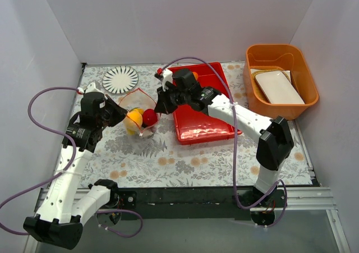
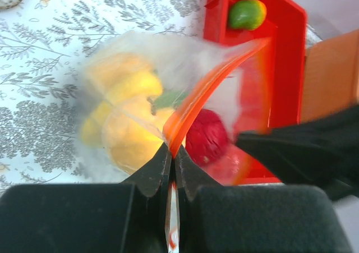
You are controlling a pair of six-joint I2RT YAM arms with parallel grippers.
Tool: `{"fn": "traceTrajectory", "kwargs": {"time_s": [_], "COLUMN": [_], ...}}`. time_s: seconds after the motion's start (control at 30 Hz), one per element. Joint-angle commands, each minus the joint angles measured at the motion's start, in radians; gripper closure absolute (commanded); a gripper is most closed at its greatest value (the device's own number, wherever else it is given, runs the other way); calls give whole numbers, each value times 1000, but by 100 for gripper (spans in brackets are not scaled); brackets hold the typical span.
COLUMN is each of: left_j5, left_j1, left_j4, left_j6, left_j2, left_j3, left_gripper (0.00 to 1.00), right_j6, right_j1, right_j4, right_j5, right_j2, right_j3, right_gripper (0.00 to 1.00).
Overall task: Place the food in the zip-top bag and seal the zipper
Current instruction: Adjust the zipper food storage bag at the center of the board.
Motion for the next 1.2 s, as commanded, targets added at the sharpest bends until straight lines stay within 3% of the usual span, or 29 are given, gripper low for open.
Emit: {"fn": "traceTrajectory", "kwargs": {"time_s": [0.0, 0.03, 0.13, 0.33, 0.53, 0.63, 0.67, 0.7, 0.77, 0.83, 1.0, 1.17], "left_j5": [-44, -44, -45, -102, -95, -71, -91, -90, -16, -11, -70, -53], "left_j1": [-2, -1, -1, -2, -1, -1, -1, -1, -1, -2, -1, -1], "left_j4": [-21, -17, -1, -95, -66, -93, -143, -200, -158, -90, -171, -132], "left_j6": [12, 12, 12, 13, 7, 7, -29, -37, -31, -31, 1, 7], "left_j2": [24, 20, 4, 45, 13, 71, 107, 124, 61, -2, 39, 12], "left_j3": [2, 5, 25, 130, 181, 149, 167, 189, 189, 166, 218, 189], "left_gripper": [100, 100, 100, 100, 100, 100, 100, 100, 100, 100, 100, 100], "right_j6": [-60, -66, -68, -60, -72, -37, -36, -42, -76, -59, -33, -30], "right_j1": [50, 56, 65, 65, 67, 61, 56, 52, 53, 53, 51, 45], "right_j4": [65, 46, -94, -145, -163, 30, 30, -72, -155, -116, -109, -85], "right_j5": [-133, -169, -39, -22, 39, 44, 26, 0, -57, -89, -46, -42], "right_j2": [-92, -77, 9, 56, 50, -40, -28, -1, 65, 70, 96, 99], "right_j3": [192, 215, 315, 335, 336, 162, 184, 239, 334, 291, 215, 191], "right_gripper": [99, 99, 99, 99, 99, 99, 99, 99, 99, 99, 99, 99]}}
